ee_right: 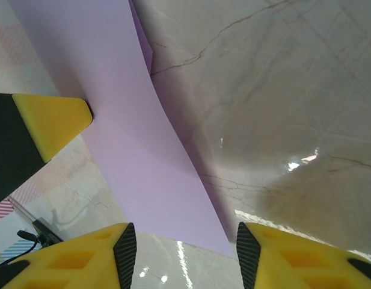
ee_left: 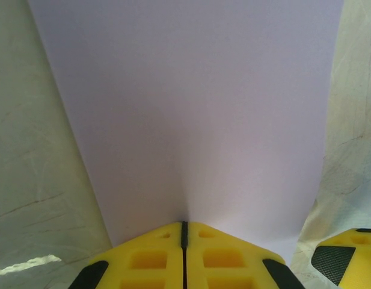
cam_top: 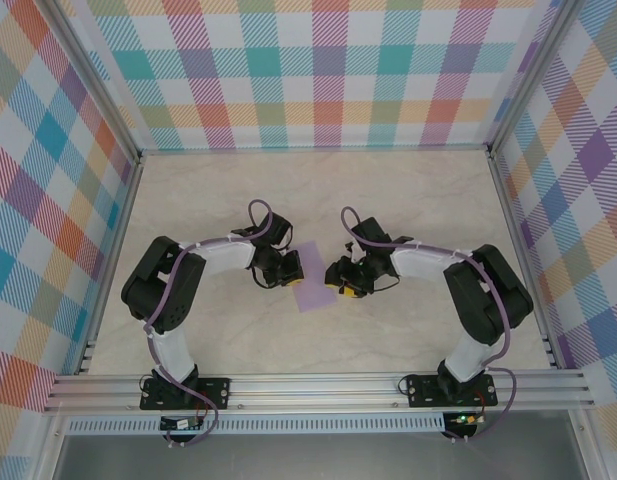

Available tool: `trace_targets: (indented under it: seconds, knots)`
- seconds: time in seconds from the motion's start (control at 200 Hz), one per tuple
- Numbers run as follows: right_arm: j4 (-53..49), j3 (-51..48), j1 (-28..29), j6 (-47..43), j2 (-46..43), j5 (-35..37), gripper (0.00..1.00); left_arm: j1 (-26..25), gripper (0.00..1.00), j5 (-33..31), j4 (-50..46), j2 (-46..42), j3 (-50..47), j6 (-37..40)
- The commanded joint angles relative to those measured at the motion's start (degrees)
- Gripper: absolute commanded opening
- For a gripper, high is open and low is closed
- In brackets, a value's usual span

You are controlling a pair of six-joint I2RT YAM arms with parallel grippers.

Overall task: Fold a paper plane with a square sheet of paper (pick it up from the middle)
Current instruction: Third fold the triangle at the center of the table.

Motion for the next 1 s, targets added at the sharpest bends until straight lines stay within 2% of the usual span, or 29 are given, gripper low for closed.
trace_targets:
  seconds: [0.0, 0.315, 0.6, 0.77, 0.995]
  knots:
    - [-2.33, 1.99, 0.93, -2.15, 1.58, -0.82, 0.49, -0.93, 0.06, -5.54, -5.6, 3.51, -1.65, 0.39]
    - [-3.99, 2.83, 2.16, -3.92, 3.4, 0.34, 0.49, -0.93, 0.05, -5.58, -5.52, 3.58, -1.8, 0.01]
    - [-0.92, 1.97, 3.23, -4.07, 3.07, -5.62, 0.47, -1.02, 0.05, -5.43, -5.2, 3.77, -1.91, -0.18]
    - [1.95, -0.03, 3.22, -1.1, 0.81, -5.49, 0.44, -1.01, 0.05, -5.54, -5.4, 3.56, -1.74, -0.13]
    - [9.2, -3.08, 3.05, 1.29, -1.65, -4.67, 0.51, -1.01, 0.05, -5.59, -5.37, 3.58, -1.8, -0.18]
